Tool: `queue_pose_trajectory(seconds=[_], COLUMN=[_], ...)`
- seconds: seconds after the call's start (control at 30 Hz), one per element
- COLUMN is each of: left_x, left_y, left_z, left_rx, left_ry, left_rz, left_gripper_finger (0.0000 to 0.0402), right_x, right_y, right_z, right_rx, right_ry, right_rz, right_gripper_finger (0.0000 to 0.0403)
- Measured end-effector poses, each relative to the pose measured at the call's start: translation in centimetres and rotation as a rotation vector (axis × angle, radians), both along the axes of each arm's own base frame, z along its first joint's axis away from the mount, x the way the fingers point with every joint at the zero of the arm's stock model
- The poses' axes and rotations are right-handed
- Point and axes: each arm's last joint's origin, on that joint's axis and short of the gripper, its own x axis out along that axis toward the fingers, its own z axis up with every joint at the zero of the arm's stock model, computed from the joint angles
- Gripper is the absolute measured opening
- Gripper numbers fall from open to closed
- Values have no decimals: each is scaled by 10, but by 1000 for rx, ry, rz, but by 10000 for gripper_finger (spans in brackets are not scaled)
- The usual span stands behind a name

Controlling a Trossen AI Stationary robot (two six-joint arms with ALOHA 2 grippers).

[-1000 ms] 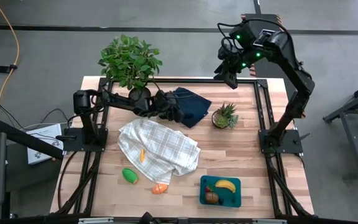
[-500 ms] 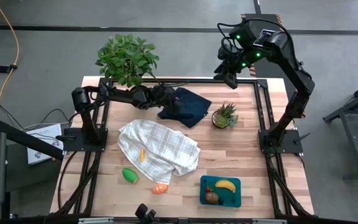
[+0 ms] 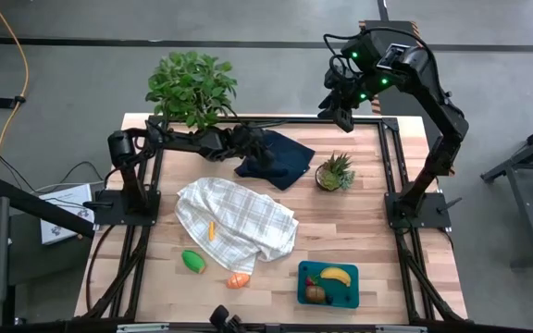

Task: Pick and placing Produce into tupperware
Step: Move the left plant pot to the top left of the table

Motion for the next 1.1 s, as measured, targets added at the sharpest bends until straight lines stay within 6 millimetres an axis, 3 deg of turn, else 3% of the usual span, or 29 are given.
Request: queue_pose_trajectory(seconds=[0.77, 1.1], left_x=[23, 23], left_y=[-64, -65], left_z=[-6, -6], left_rx=[-59, -78], left_ry=[50, 36], left_rz=[-118, -75], left_gripper_finger=[156, 156], right_x=[0, -1], right_y=[0, 0], right_z=[0, -1], right_rx=[2, 4], right_ry=[5, 8], right_rz=[1, 1], right_gripper_finger=[129, 129])
